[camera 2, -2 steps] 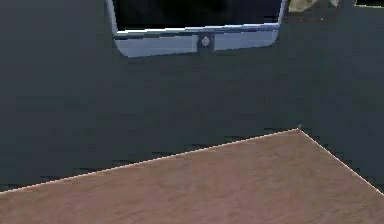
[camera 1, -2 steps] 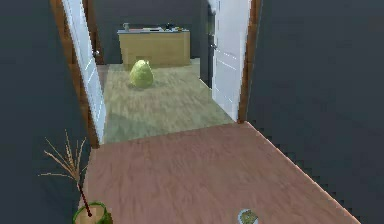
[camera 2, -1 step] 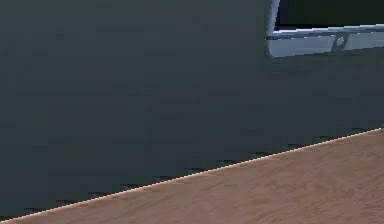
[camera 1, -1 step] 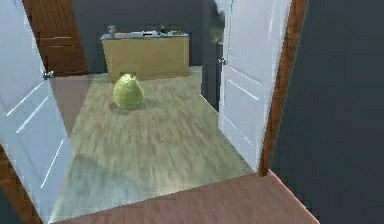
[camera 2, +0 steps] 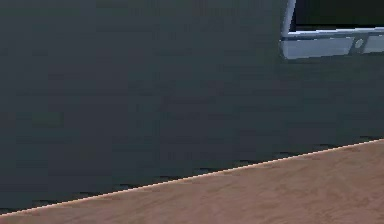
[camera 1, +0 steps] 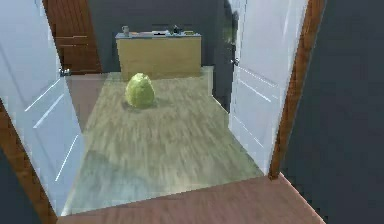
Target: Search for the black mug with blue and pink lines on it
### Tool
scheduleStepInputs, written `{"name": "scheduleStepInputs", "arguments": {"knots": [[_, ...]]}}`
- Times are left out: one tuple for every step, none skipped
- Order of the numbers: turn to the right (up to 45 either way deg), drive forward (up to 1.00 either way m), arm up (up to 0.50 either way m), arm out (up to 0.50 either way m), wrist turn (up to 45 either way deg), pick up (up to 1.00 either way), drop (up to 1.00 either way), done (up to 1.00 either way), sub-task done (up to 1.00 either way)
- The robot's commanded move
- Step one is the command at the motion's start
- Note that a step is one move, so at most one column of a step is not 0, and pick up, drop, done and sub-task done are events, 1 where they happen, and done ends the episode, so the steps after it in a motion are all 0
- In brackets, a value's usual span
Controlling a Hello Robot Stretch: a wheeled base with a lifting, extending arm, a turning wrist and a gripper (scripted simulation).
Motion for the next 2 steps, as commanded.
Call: {"name": "scheduleStepInputs", "arguments": {"knots": [[0.0, 1.0, 0.0, 0.0, 0.0, 0.0, 0.0, 0.0, 0.0], [0.0, 1.0, 0.0, 0.0, 0.0, 0.0, 0.0, 0.0, 0.0]]}}
